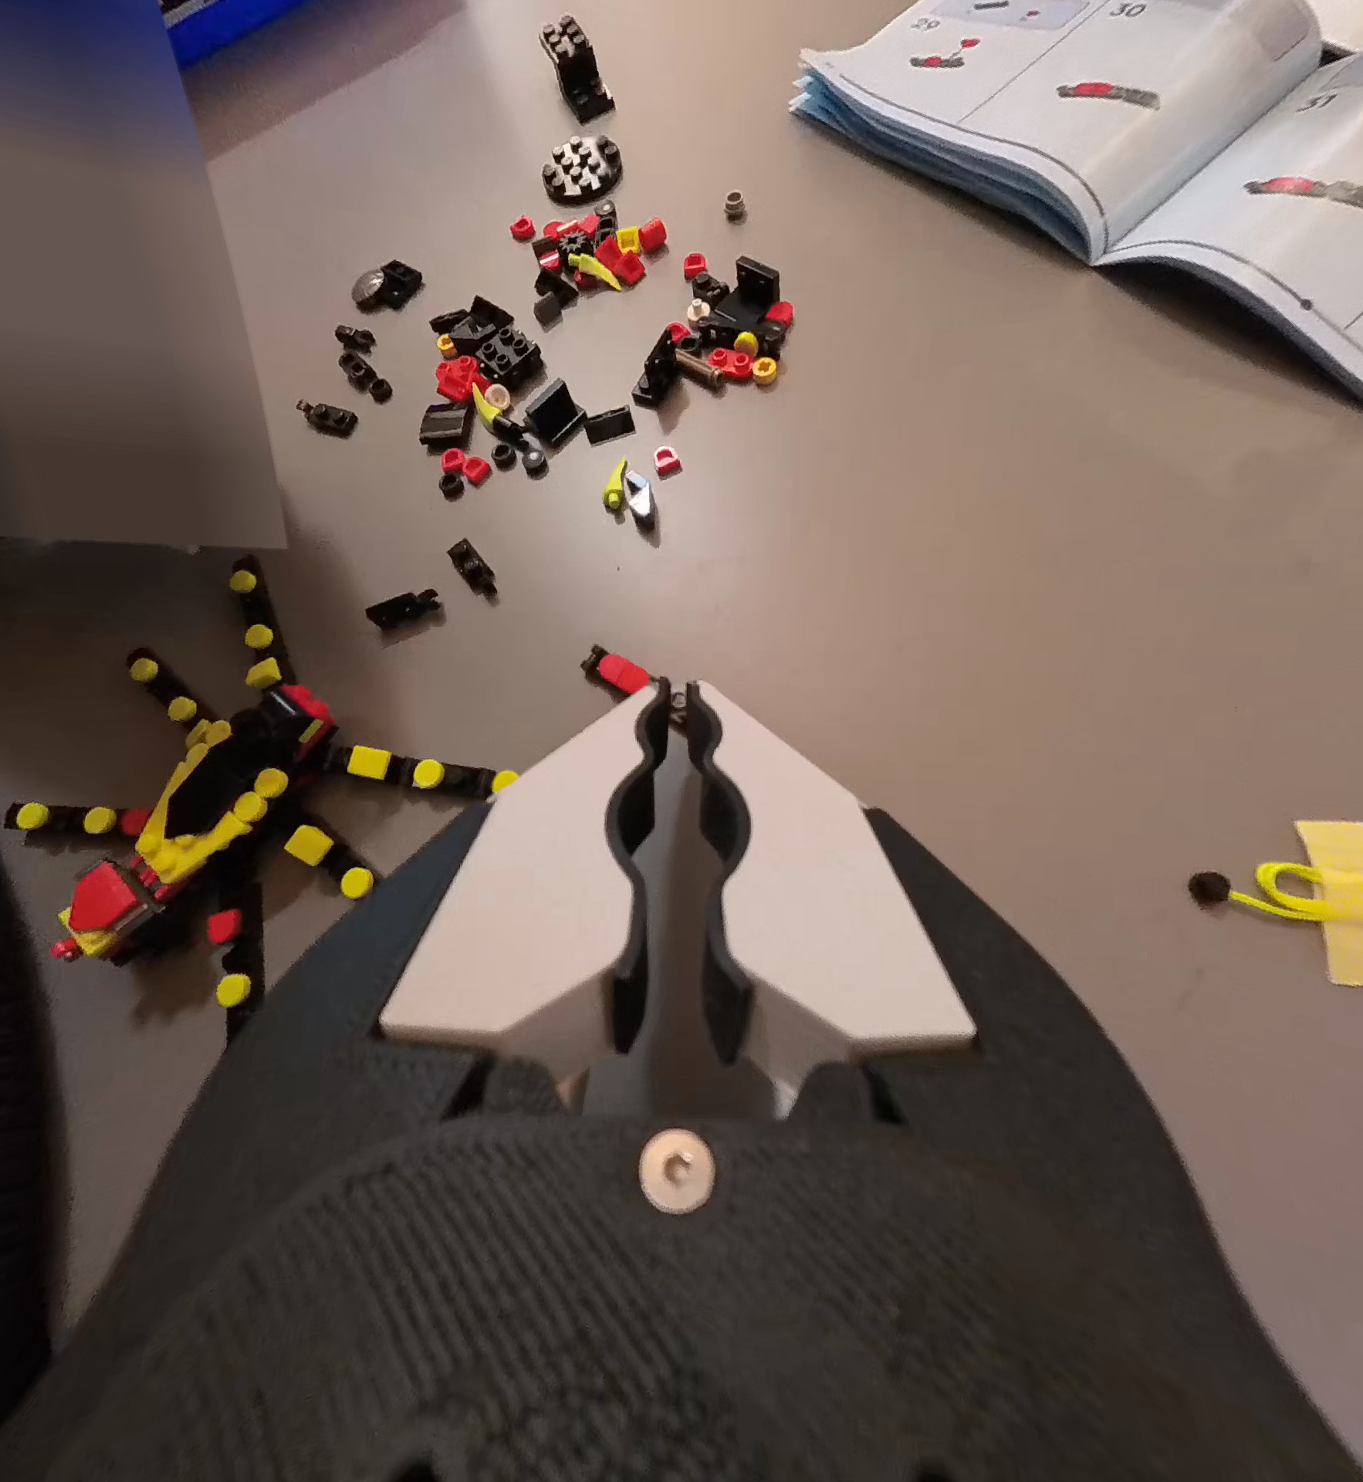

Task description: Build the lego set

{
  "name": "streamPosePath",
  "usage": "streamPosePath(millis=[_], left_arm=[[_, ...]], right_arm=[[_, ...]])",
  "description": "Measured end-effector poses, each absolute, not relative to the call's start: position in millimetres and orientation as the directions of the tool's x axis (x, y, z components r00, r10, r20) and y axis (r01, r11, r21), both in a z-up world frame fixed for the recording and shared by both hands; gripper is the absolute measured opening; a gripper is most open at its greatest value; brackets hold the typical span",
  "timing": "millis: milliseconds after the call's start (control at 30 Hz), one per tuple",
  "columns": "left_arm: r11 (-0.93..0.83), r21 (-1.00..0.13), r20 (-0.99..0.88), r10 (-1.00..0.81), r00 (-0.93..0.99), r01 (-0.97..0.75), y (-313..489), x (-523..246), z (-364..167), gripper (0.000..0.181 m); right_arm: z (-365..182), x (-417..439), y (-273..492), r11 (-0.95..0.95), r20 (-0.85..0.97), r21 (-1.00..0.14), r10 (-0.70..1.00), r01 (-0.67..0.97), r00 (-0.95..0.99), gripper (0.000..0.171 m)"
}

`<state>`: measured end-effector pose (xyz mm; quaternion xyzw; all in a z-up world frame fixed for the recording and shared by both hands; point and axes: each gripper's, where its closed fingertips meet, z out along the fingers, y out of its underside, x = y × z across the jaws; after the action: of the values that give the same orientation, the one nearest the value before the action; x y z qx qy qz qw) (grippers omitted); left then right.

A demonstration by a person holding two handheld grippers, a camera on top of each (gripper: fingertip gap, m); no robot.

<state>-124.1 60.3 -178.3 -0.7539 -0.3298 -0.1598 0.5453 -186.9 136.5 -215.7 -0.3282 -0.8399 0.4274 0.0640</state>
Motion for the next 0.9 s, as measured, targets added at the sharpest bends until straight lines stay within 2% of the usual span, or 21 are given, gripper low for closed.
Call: streamPosePath(millis=[433,900], left_arm=[[-0.125,-0.644,0.693,0.322,0.645,0.755,55.0,-133.0,-180.6,0.009],[-0.124,-0.637,0.699,0.324,0.637,0.761,54.8,-133.8,-181.7,0.009]], right_arm=[[-224.8,-189.0,136.1,0.434,-0.194,-0.732,0.606,0.525,-0.771,0.002],[-225.9,-187.5,134.5,0.564,-0.058,-0.685,0.588,0.461,-0.807,0.002]])
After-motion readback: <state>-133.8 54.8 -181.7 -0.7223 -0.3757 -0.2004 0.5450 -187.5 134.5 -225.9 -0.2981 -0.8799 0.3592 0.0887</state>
